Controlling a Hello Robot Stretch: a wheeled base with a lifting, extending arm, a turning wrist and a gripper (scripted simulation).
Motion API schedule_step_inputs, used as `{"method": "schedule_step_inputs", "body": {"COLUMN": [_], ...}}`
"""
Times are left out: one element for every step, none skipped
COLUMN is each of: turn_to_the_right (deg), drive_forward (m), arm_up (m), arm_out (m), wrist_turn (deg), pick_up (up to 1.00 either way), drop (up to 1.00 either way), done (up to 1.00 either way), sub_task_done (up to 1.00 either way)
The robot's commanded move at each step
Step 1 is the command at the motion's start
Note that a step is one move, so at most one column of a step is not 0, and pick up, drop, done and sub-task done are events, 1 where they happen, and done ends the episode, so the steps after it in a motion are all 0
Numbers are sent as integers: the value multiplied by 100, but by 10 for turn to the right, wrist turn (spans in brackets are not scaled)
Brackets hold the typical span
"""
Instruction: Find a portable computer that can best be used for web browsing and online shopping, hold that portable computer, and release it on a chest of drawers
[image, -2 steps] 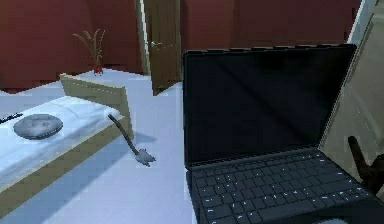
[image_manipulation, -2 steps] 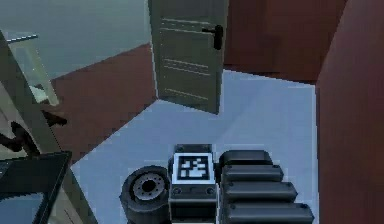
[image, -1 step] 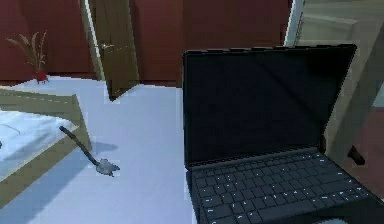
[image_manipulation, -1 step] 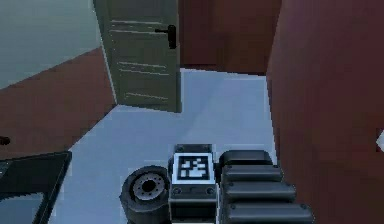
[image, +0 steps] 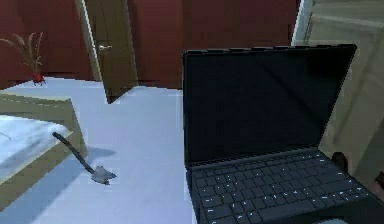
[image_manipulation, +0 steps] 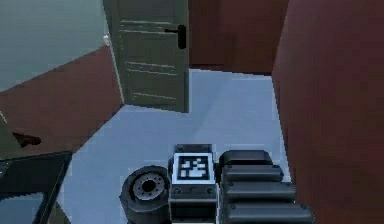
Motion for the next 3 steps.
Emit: {"method": "schedule_step_inputs", "body": {"turn_to_the_right": [-150,0,-60], "drive_forward": [0,100,0], "arm_up": [0,0,0], "arm_out": [0,0,0], "wrist_turn": [0,0,0], "pick_up": [0,0,0], "drop": [0,0,0], "done": [0,0,0], "sub_task_done": [0,0,0]}}
